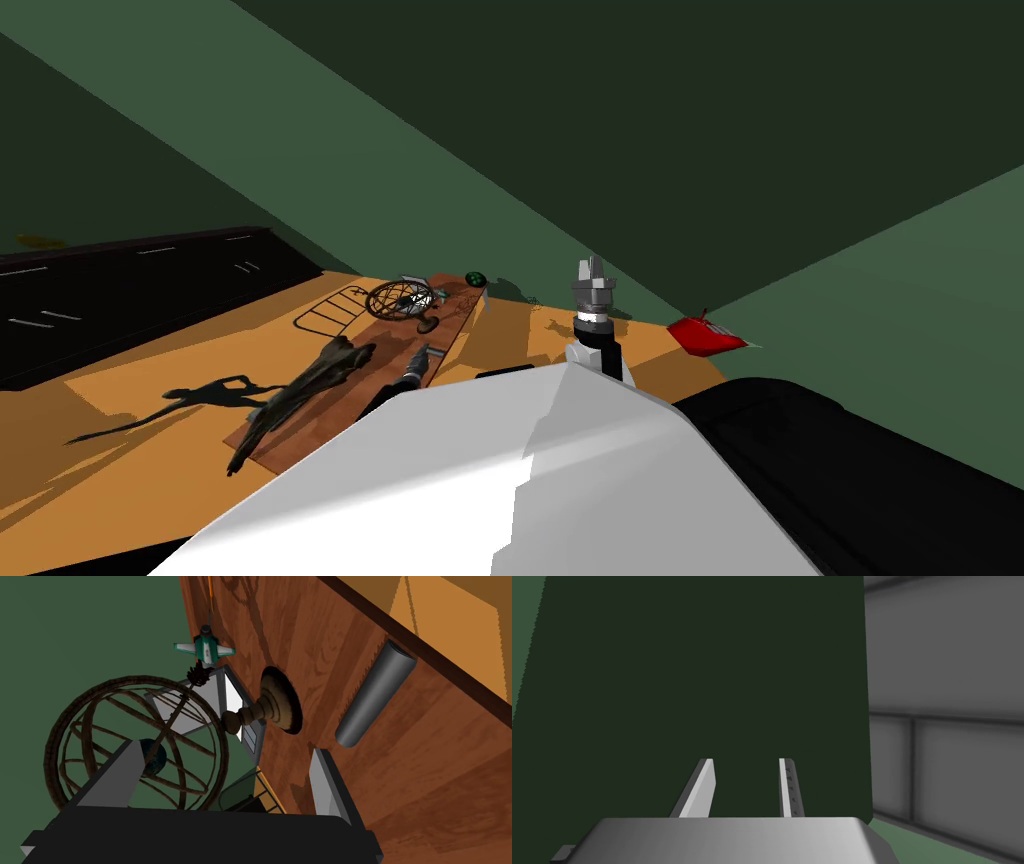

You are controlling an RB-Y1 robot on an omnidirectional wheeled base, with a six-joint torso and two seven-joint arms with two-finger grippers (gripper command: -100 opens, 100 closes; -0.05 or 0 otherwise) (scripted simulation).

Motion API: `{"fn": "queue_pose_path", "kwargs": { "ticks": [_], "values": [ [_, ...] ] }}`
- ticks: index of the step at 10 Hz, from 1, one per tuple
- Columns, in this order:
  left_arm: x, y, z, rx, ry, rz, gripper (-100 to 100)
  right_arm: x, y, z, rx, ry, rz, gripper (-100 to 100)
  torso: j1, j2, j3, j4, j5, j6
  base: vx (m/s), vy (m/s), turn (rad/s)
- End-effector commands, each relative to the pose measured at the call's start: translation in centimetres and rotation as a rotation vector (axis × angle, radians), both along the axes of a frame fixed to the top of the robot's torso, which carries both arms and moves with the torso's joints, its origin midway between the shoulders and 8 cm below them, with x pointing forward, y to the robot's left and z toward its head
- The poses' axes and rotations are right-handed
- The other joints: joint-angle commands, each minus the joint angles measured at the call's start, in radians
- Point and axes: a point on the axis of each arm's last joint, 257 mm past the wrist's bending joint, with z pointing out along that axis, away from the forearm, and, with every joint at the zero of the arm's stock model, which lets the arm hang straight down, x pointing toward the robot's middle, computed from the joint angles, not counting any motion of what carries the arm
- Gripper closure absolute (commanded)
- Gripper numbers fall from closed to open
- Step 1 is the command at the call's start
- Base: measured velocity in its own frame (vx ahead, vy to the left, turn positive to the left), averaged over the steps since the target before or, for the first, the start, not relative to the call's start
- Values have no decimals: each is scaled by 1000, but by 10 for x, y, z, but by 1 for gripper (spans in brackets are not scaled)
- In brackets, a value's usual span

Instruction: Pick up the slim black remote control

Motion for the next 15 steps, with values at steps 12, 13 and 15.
{"fn": "queue_pose_path", "kwargs": {
  "ticks": [12,13,15],
  "values": [
    [-116,28,-121,-106,400,85,-100,0,0,0,0,0,0,0,-1,-1,0,0,0,1,12,18,-226],
    [-137,31,-135,-117,462,88,-100,0,0,0,0,0,0,0,0,-1,-1,0,0,0,26,33,-360],
    [-165,39,-150,-140,534,117,-100,0,0,0,0,0,0,0,1,-1,-1,0,0,-1,26,40,-316]
  ]
}}
